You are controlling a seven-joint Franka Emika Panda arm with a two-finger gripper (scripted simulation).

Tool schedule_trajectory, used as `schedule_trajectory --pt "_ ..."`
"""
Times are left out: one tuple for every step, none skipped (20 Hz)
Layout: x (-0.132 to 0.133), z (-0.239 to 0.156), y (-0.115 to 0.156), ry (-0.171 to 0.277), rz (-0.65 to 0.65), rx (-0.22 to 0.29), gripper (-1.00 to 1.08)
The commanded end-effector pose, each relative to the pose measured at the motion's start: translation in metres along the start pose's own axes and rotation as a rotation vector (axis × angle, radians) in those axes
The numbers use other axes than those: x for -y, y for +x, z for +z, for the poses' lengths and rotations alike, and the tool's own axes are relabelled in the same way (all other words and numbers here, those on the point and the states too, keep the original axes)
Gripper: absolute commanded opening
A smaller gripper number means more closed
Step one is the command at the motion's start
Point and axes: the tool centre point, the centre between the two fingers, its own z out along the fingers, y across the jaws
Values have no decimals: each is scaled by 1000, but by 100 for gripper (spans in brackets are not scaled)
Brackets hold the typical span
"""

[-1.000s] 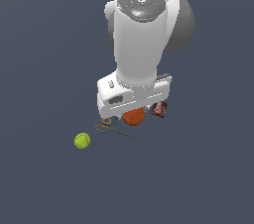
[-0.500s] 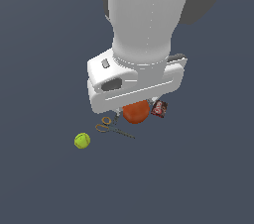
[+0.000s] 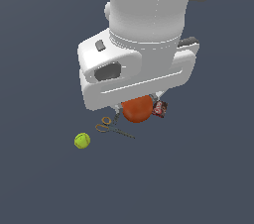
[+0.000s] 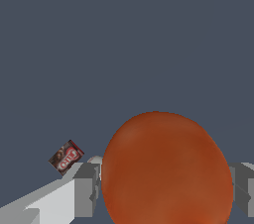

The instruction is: Pick up a designated object from a clutter of objects.

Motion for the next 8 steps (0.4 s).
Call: schedule_trajectory --pt "-1 -7 3 -1 0 -2 -100" --pt "-1 -8 3 -1 0 -2 -100" --pt "-1 -9 4 -1 0 -2 -100" --pt "-1 -10 4 -1 0 -2 -100" --pt "-2 -11 5 -1 0 -2 -100" --pt "-2 -11 5 -1 0 -2 -100" --pt "-2 -11 5 -1 0 -2 -100" --pt "-2 -11 5 -1 0 -2 -100"
